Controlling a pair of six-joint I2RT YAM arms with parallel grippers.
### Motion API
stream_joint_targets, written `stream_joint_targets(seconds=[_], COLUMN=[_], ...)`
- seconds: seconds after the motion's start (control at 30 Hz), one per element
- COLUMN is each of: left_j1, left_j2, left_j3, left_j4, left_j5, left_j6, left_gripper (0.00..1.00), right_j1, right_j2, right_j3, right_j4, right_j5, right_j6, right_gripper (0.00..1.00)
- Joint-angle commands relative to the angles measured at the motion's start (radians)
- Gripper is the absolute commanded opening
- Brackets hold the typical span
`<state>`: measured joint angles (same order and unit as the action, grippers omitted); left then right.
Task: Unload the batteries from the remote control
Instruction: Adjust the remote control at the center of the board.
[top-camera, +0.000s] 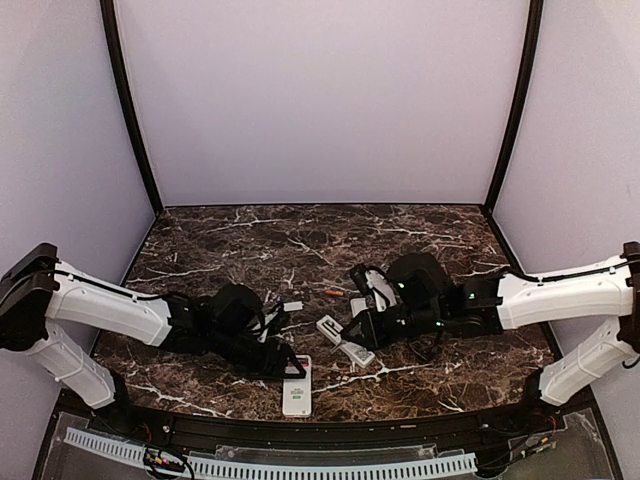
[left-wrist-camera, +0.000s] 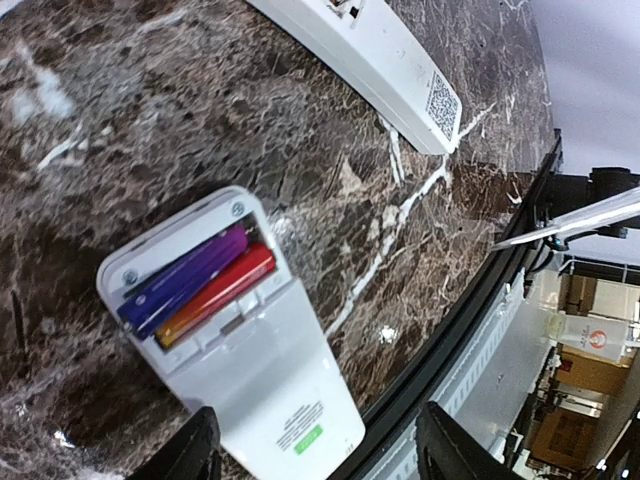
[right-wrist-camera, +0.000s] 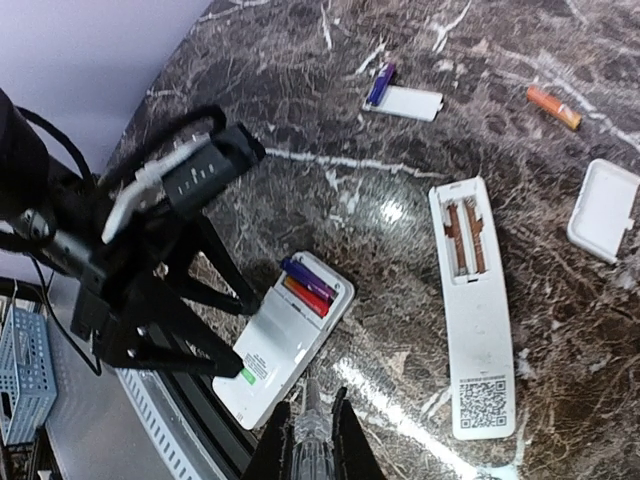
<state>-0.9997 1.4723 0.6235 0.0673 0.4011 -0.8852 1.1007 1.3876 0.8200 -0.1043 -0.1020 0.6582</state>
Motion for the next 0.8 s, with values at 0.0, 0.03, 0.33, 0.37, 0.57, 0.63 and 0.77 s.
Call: stream_joint_targets(seconds=[0.0, 0.03, 0.33, 0.37, 0.57, 0.63, 0.77], left_j1=[-0.064, -0.082, -0.196, -0.205, -0.237, -0.246, -0.253], left_j2=[0.081, 0.089, 0.204, 0.205, 0.201, 0.205, 0.224], left_j3=[0.121, 0.133, 0.33, 0.352, 0.382, 0.393, 0.405], left_j4=[-0.257, -0.273, -0.534, -0.55, -0.64, -0.667, -0.648], left_j5=[-0.142, -0.156, -0.37, -0.397, -0.495, -0.515, -0.494], left_j6=[0.081, 0.078, 0.05, 0.035, -0.061, -0.085, -0.091], left_gripper=[0.67, 0.69, 0.77, 0.78, 0.79, 0.8, 0.87], right_j1=[0.008, 0.009, 0.008, 0.008, 0.008, 0.008, 0.008], right_j2=[-0.064, -0.069, -0.102, -0.107, -0.133, -0.136, -0.139], right_j3=[-0.047, -0.05, -0.082, -0.087, -0.126, -0.137, -0.156], right_j4=[0.054, 0.061, 0.112, 0.126, 0.158, 0.166, 0.19], right_j5=[0.16, 0.169, 0.202, 0.203, 0.213, 0.216, 0.216], right_j6=[0.018, 0.02, 0.003, 0.002, -0.002, -0.001, -0.002], right_gripper=[0.0, 0.0, 0.0, 0.0, 0.0, 0.0, 0.0])
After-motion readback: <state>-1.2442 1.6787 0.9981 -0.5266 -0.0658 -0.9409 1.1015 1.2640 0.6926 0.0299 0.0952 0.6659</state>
